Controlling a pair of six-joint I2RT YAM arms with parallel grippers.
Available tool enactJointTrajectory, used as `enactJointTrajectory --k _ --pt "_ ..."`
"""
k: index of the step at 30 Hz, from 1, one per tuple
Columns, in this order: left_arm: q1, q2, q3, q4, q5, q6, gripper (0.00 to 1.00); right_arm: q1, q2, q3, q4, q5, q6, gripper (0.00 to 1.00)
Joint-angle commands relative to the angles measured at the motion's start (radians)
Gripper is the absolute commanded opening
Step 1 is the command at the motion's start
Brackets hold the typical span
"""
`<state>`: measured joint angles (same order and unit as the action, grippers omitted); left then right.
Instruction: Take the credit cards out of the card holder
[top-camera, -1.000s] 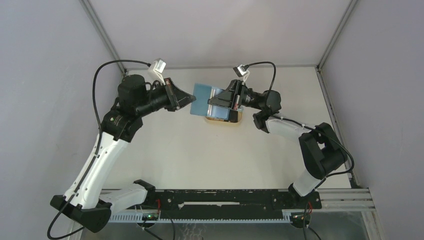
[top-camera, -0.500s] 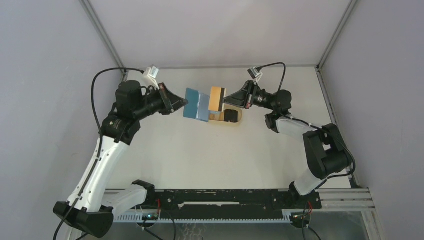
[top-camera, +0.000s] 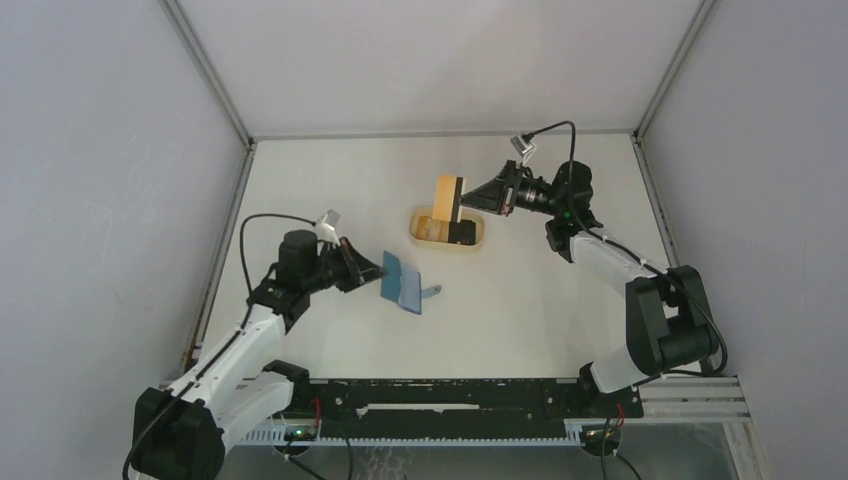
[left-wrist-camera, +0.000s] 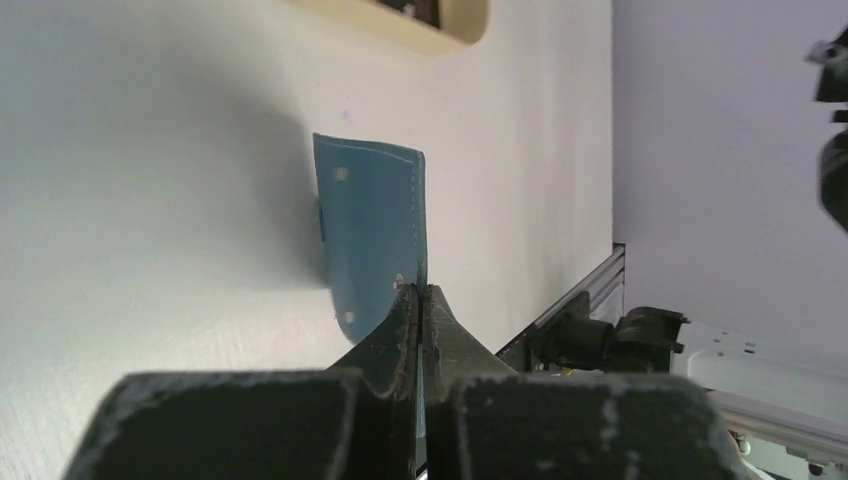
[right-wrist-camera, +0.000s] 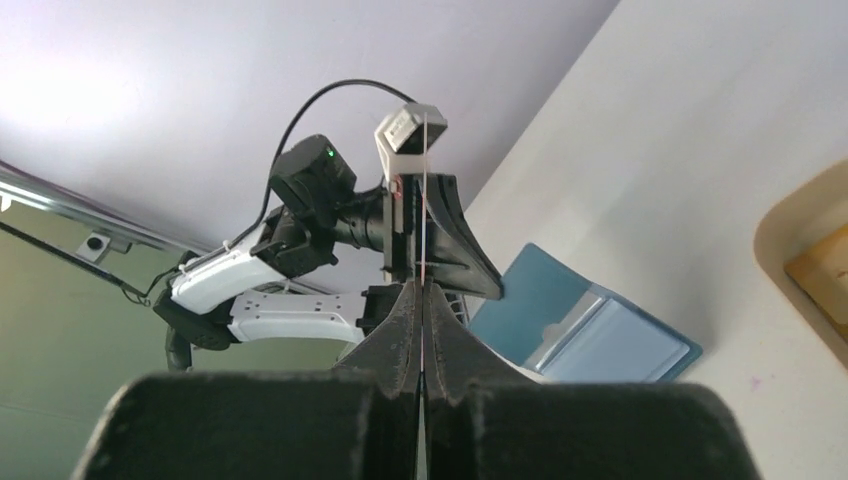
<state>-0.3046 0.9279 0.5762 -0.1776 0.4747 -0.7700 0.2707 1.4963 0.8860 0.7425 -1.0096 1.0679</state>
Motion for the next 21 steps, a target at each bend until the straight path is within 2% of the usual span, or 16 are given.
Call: enactJointTrajectory --k 1,8,11,12,17,18,21 --pt "0.004 -0.022 -0.119 0.211 0.001 -0.050 0.00 0.008 0.036 0.049 -0.051 0.002 -0.067 0.00" --pt "0.004 0.076 -0.145 0.189 -0.053 0.028 0.00 0.041 0.109 0.077 -0.138 0.041 -0.152 0.00" --pt "0.004 0.109 -0.075 0.022 -0.151 0.130 0.01 0.053 0.152 0.092 -0.179 0.074 -0.176 0.00" --pt "0.004 0.120 -0.049 -0.033 -0.183 0.159 0.07 0.056 0.165 0.097 -0.196 0.092 -0.184 0.00" --pt "-0.002 0.205 0.071 -0.195 -0.237 0.218 0.93 0.072 0.248 0.159 -0.330 0.174 -0.243 0.00" --pt "-0.006 0.212 0.100 -0.238 -0.275 0.232 0.99 0.075 0.263 0.171 -0.345 0.187 -0.248 0.00" --pt "-0.008 0.189 0.181 -0.377 -0.314 0.285 1.00 0.085 0.306 0.223 -0.405 0.220 -0.273 0.00"
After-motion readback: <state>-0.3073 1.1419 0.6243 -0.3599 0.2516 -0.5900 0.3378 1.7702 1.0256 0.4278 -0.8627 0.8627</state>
